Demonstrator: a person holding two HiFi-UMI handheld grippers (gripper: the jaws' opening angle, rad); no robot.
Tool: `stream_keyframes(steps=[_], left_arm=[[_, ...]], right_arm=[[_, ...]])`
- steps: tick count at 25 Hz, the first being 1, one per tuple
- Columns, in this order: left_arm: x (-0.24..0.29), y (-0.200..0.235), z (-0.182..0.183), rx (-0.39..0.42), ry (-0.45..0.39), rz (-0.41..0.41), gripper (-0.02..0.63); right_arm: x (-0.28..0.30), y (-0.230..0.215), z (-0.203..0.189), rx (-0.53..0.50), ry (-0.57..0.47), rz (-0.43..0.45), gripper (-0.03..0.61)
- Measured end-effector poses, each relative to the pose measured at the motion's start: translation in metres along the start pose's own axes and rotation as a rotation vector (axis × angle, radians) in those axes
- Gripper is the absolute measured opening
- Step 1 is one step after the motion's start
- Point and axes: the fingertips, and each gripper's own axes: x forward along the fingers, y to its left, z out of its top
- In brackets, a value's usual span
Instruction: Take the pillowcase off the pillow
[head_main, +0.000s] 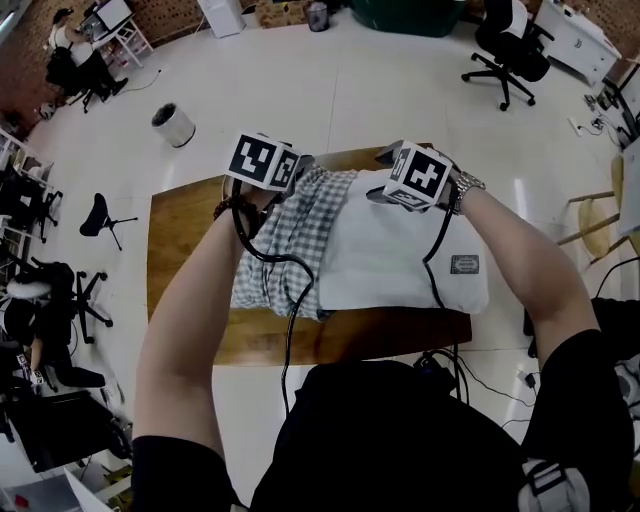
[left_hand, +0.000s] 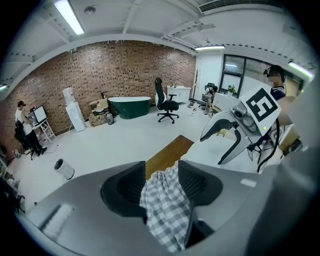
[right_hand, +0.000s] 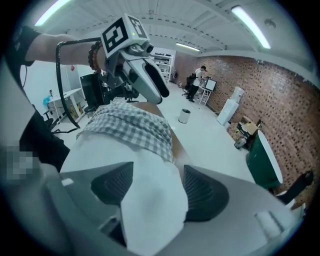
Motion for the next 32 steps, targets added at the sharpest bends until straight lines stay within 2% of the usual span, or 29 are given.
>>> stream_keyframes(steps=[3,7,11,15,20,22,25,28,29,32], left_arm=[[0.024,0.002,0.002,0.019,0.053,-0.053,0.216],[0.051,0.03,0.012,0.033,0.125,-0.124,0.222],[0.083,0.042,0.007,0.042,0.208,-0.178,0.232],[0.116,0.047,-0.009,0.04,0.305,-0.221,0.233],[0.151,0.053,-0.044,0.029,0.462,-0.259,0.227],[0.159,0.061,-0.053,0.028,0.51,-0.266,0.19],[0.164,0.071,-0.06,0.066,0.562,-0.266,0.105],[0.165,0.076,-0.054,0.08,0.568,-0.259,0.049],[0.164,0.079,-0.049,0.068,0.56,-0.254,0.038],[0.156,0.094,-0.039,0.019,0.543,-0.216,0.022]], right_arm=[[0.011,-0.008,0.002,0.037,0.01,0.056,0.325],[0.025,-0.037,0.028,0.075,0.014,0.106,0.327],[0.041,-0.053,0.029,0.121,0.036,0.168,0.338],[0.057,-0.061,0.021,0.183,0.068,0.234,0.35],[0.083,-0.054,0.0,0.319,0.129,0.345,0.351],[0.093,-0.054,-0.004,0.355,0.158,0.364,0.343],[0.099,-0.051,-0.001,0.382,0.199,0.371,0.204],[0.092,-0.052,0.007,0.35,0.218,0.332,0.063],[0.087,-0.054,0.011,0.334,0.22,0.312,0.037],[0.068,-0.057,0.024,0.286,0.212,0.252,0.02]])
